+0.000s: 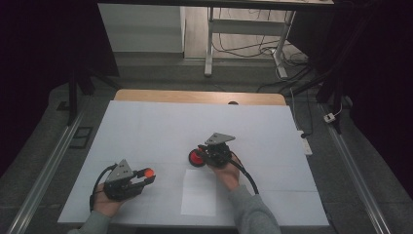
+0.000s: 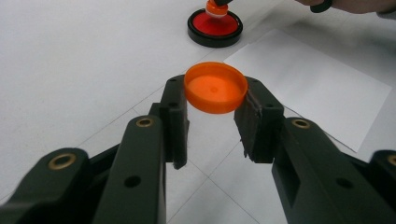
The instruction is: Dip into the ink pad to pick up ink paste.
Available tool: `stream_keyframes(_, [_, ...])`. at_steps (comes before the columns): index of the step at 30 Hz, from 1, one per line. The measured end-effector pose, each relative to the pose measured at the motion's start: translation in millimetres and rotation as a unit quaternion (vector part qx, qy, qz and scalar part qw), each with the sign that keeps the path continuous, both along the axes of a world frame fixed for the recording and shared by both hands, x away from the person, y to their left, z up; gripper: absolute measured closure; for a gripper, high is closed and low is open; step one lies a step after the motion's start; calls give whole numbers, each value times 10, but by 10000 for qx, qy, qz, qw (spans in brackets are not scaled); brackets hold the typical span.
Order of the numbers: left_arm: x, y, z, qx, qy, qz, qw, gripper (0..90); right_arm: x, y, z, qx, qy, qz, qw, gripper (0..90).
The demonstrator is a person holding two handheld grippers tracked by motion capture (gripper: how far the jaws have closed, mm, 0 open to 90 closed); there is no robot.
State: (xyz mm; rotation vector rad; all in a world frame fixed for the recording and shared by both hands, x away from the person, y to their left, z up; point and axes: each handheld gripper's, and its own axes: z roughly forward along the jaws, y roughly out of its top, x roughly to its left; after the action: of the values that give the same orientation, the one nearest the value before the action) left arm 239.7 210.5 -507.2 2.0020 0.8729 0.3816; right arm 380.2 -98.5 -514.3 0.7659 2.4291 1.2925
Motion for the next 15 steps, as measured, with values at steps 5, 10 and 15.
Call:
stream_keyframes(5, [2, 2, -1, -1, 5, 0, 10000, 652, -12, 10, -2, -55, -10, 16, 10000, 719])
stream_keyframes(10, [-1, 3, 0, -7, 1, 0, 10000, 653, -23, 31, -64, -232, -45, 49, 9997, 720])
stream_keyframes(15, [-4, 0, 0, -1, -4, -4, 10000, 652, -35, 38, -71, -286, -107, 43, 9995, 723])
